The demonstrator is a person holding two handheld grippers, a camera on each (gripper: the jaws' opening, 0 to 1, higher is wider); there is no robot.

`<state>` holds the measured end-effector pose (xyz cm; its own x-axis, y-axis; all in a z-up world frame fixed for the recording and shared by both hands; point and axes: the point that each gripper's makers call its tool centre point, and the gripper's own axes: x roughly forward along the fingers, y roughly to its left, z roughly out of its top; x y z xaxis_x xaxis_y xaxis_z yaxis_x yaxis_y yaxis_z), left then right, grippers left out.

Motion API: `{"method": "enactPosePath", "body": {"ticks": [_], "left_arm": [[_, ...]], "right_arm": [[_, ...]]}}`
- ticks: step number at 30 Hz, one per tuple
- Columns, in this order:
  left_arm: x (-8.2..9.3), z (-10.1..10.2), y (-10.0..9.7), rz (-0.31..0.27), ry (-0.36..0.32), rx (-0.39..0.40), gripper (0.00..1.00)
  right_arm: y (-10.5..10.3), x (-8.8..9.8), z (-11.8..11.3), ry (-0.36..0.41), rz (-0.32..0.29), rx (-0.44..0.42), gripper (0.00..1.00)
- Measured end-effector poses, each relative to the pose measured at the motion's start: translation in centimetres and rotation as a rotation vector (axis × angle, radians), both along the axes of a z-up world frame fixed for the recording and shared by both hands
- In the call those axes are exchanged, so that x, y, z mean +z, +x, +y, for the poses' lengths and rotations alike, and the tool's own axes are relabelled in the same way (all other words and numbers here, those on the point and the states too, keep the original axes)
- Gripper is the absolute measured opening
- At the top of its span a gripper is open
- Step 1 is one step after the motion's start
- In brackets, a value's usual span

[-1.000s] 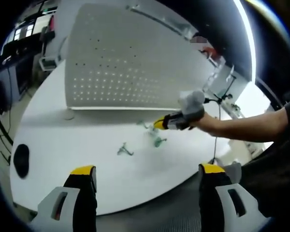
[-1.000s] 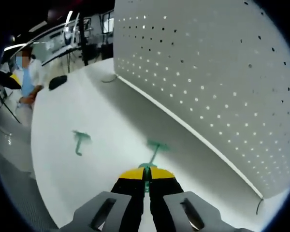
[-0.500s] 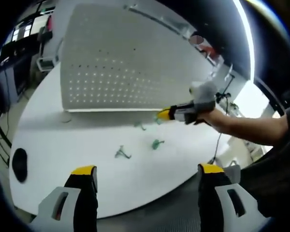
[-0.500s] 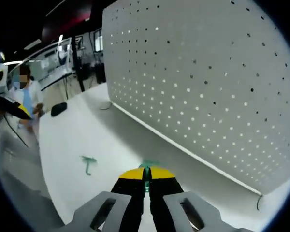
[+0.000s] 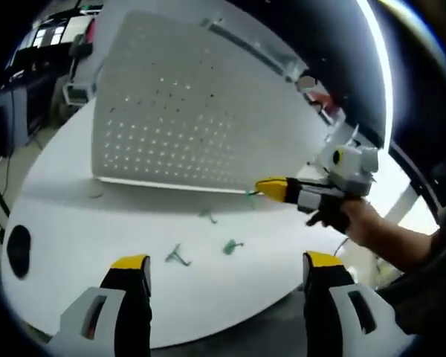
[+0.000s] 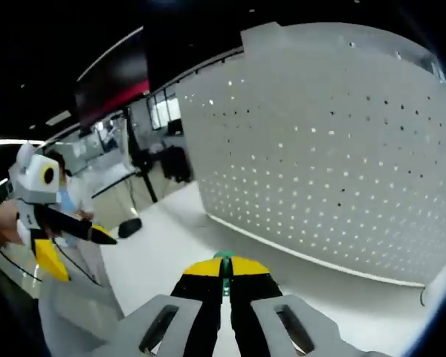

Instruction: Insert the hook assembly into the mounting plate slot until the hook locks in place.

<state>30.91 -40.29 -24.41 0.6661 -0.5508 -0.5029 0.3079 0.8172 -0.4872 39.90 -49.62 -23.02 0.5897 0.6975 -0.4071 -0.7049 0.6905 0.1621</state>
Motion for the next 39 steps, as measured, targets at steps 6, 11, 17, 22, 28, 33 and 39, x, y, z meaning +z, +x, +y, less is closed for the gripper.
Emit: {"method": "enactPosePath", "body": {"ticks": [6,11,17,22,28,33,39], "left_arm": [[0.2,-1.0,0.5,-0.004,-0.017,-0.008,0.78],[-0.1,-2.1,0.8,-0.005,-0.001,-0.036,0.74],[0.2,-2.7,1.2,-0.037,-0.001,-0.049,0.66],[0.4,-3.0,1.3,-0.047,-0.005,-0.064,0.58],[0.9,-3.3,1.4,-0.054,-0.05,-0.05,0.5],[1.5,-3.5,1.3,-0.061,-0.091,-0.055,0.4],[2.0,-4.0,1.1,-0.059,-0.13,-0.081,0.28]], "right_arm": [[-2.9,2.4,1.8,0.164,0.044,-0.024,0.0],[-4.7,2.7,2.7,0.201,0.063,-0.016,0.0],[-6.3,3.5,3.1,0.251,0.084,-0.02,0.0],[-7.0,4.5,3.3,0.283,0.078,-0.018,0.0],[-7.6,4.7,3.7,0.293,0.076,-0.009,0.0],[-8.1,5.2,4.3,0.295,0.054,0.013,0.0],[-8.5,5.5,4.8,0.296,0.035,0.025,0.0]]}}
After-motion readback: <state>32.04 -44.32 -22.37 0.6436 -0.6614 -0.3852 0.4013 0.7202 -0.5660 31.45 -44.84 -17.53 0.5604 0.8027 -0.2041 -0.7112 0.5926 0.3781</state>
